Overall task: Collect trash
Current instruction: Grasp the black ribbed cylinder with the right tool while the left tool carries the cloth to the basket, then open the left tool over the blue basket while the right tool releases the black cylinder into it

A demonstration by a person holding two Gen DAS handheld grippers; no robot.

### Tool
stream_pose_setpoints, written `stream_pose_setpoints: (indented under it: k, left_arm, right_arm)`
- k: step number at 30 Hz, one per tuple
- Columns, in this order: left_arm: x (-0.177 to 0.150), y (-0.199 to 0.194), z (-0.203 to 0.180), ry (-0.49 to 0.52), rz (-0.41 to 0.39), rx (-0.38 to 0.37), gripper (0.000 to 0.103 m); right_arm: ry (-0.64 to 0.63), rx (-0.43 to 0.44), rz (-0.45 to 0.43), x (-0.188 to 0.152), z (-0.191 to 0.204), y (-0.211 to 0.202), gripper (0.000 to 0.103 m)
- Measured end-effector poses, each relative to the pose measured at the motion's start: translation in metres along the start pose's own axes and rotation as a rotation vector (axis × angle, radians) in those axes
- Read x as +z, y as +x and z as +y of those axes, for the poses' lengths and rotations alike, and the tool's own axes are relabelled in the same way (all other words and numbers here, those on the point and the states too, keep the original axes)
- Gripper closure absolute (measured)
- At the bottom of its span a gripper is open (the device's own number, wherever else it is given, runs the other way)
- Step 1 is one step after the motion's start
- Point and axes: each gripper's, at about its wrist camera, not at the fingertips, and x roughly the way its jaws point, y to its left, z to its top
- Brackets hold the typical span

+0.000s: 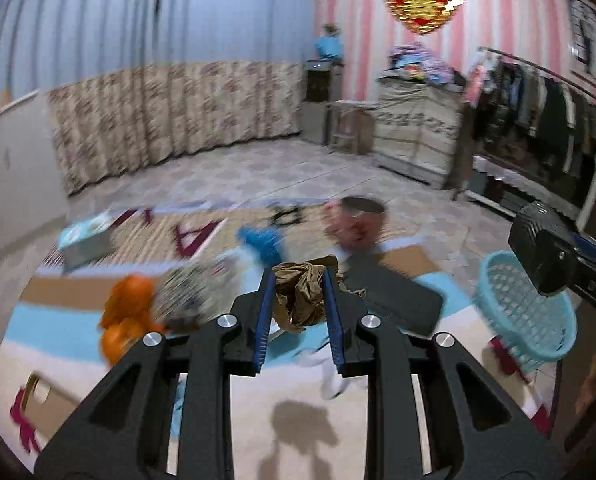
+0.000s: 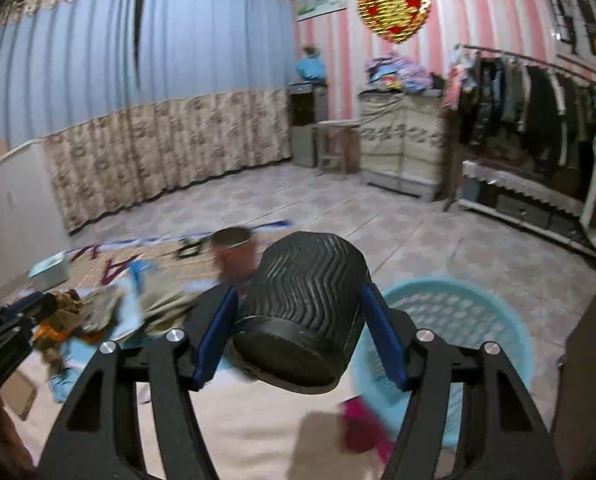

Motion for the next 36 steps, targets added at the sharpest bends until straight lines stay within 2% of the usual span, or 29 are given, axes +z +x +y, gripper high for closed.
stream_pose_setpoints:
  k: [6,11,16,24,29,36]
  left_arm:
    - [0.027,0.016,-0.054,0.035,-0.037,-0.111,0.080]
    - [0.040,0.030,-0.098,0.044,-0.049,-0.200,0.080]
    - [0.030,0.054,-0.141,0.039,0.008,-0.271,0.080]
    - [-0.004,0.090,-0.207,0.083,0.085,-0.358,0.080]
    - [-0.016,0.105,-0.234,0.122,0.104,-0.382,0.080]
    - [-0.022,0.119,-0.256,0.197,0.117,-0.386,0.077]
  right_arm:
    - [0.089,-0.100,0.014,0.031,-0.073,0.018,0.039]
    - [0.061,-0.203,0.005,0.026,-0.099,0.021,0.039]
    - [0.091,-0.246,0.022,0.008,-0.128,0.027,0.039]
    - [0.153,-0.297,0.036,-0.019,-0.165,0.030,0.040]
    - [0.192,-0.310,0.030,-0.026,-0.190,0.032,0.040]
    - [0.227,-0.293,0.044,-0.036,-0.197,0.042,0.040]
